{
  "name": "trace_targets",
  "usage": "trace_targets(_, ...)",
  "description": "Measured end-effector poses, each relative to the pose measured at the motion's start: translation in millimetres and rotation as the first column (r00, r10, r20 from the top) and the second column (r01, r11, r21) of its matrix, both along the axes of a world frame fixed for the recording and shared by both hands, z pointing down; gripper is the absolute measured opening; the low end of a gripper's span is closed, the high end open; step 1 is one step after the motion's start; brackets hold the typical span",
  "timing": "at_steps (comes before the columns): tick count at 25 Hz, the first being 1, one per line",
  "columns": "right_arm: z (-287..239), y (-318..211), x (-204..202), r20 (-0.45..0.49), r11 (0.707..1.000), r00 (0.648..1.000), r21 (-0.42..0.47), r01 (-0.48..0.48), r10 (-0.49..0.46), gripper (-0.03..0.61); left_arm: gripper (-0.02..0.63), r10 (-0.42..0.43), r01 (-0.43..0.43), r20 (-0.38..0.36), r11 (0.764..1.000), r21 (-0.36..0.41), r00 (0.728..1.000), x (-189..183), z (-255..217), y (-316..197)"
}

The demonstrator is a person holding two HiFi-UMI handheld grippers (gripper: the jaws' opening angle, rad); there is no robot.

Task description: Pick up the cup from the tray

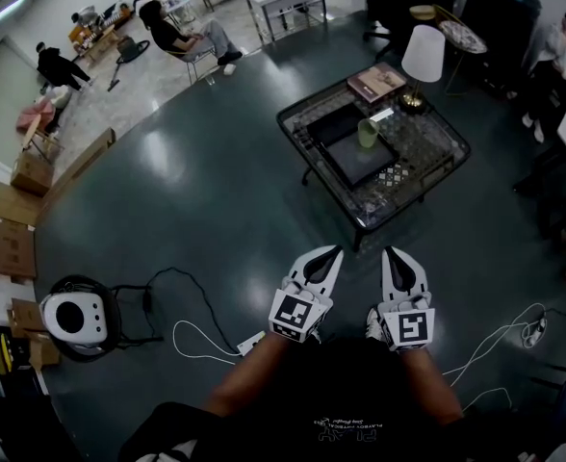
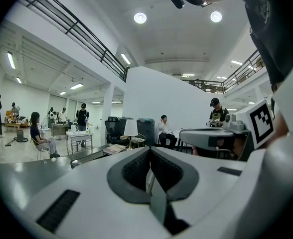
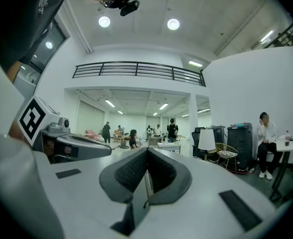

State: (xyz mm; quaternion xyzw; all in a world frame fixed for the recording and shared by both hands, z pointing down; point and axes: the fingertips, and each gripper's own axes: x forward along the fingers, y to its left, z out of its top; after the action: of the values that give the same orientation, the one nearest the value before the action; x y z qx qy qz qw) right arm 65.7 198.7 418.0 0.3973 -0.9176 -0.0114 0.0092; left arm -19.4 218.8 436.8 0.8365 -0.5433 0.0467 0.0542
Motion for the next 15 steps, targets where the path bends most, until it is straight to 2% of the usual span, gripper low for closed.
trace_targets(8,-0.2,14.2,-49.2,-0.058,0.998,0.996,-0.001,-0.063,0.063,0.008,0.009,0.058,-0.058,0.015,0.998,0.014,0.998,-46.0,2.0,11.7)
trace_targets(15,10.1,11.8,-63.2,-0.07,0.997,0.994,-0.006,-0.082,0.081,0.009,0.009,0.07,-0.07,0.0,0.998,-0.005,0.998,-67.9,7.5,9.0)
